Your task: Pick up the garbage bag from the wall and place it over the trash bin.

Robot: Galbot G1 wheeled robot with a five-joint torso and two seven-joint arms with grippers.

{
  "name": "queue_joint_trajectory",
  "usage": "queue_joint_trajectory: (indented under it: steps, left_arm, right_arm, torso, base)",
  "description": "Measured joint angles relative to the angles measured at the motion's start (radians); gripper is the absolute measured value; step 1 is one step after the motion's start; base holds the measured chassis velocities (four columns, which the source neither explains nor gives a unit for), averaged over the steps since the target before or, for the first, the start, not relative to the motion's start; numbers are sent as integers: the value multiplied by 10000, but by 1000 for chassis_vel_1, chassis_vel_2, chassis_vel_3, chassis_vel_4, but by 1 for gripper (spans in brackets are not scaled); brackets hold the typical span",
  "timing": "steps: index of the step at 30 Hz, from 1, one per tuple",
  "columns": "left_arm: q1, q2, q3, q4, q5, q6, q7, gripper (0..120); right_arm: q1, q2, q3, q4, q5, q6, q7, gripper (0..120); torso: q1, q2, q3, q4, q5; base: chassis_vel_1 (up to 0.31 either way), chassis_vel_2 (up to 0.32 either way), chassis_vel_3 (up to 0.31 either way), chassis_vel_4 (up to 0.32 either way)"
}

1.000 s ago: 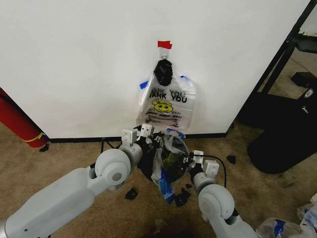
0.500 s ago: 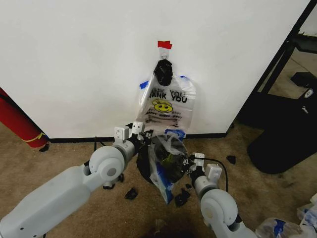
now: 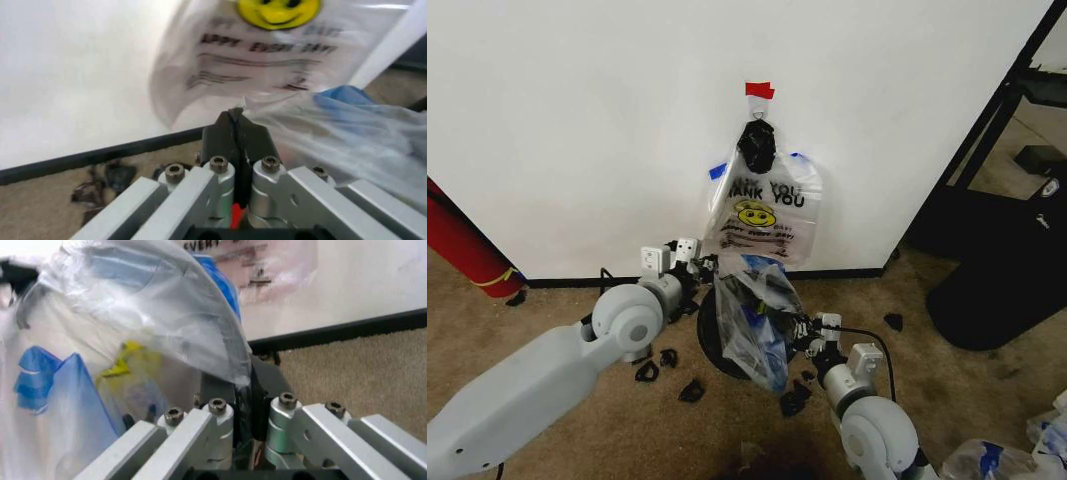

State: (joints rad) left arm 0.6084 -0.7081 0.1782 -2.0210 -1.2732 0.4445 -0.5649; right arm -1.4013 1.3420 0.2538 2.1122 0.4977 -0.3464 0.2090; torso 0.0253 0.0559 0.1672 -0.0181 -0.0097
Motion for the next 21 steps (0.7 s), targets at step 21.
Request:
queue_joint_trajectory:
  steps: [21]
  left_arm:
    - [2967, 645, -2370, -733, -69, -143, 695, 0]
  right_arm:
    - [306, 192, 540, 161, 3011, 56, 441, 1]
  torso:
    - [1, 0, 0, 0, 0]
  base:
    - [0, 0, 0, 0]
